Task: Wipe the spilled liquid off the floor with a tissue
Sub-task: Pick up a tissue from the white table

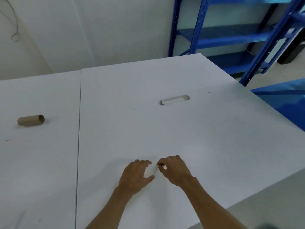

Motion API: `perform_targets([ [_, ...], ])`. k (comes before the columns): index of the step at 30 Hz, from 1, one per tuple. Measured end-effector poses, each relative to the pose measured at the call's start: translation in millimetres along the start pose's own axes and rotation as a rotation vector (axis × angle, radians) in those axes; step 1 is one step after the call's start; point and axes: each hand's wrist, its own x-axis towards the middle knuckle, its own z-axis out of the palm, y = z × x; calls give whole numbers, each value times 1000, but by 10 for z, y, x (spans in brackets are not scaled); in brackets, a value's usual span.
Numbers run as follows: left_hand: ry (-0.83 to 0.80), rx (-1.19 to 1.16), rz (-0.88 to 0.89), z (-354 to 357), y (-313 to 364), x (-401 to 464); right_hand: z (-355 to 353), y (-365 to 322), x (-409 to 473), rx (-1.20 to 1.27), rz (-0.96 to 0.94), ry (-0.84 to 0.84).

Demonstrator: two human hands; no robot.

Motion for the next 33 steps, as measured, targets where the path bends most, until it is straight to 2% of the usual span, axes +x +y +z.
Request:
perform_targets([
  [5,64,-18,-49,-204,296,93,-499,53,-161,-39,27,19],
  [11,114,-83,41,-612,879,275,-1267,82,-346,17,156,-44],
  [15,97,-115,98,-913,1267,398,-1847,109,-466,33,220,-29],
  [18,86,-280,124,-1086,1615,435,-2221,155,-585,25,244,-14],
  [21,-11,-437,153,-1171,1918,457,-2508,174,-691,30,273,11],
  [24,-43,-482,183,-1186,2146,474,-2711,178,-835,26,318,38],
  [27,-27,-426,299,-1151,2325,510,-2881,179,-1012,2,385,85],
  [31,-55,-583,272,-1170,2509,518,-3022,166,-1286,-9,451,116],
  [33,-84,-613,317,-1194,2649,481,-3105,149,-1531,16,497,163],
])
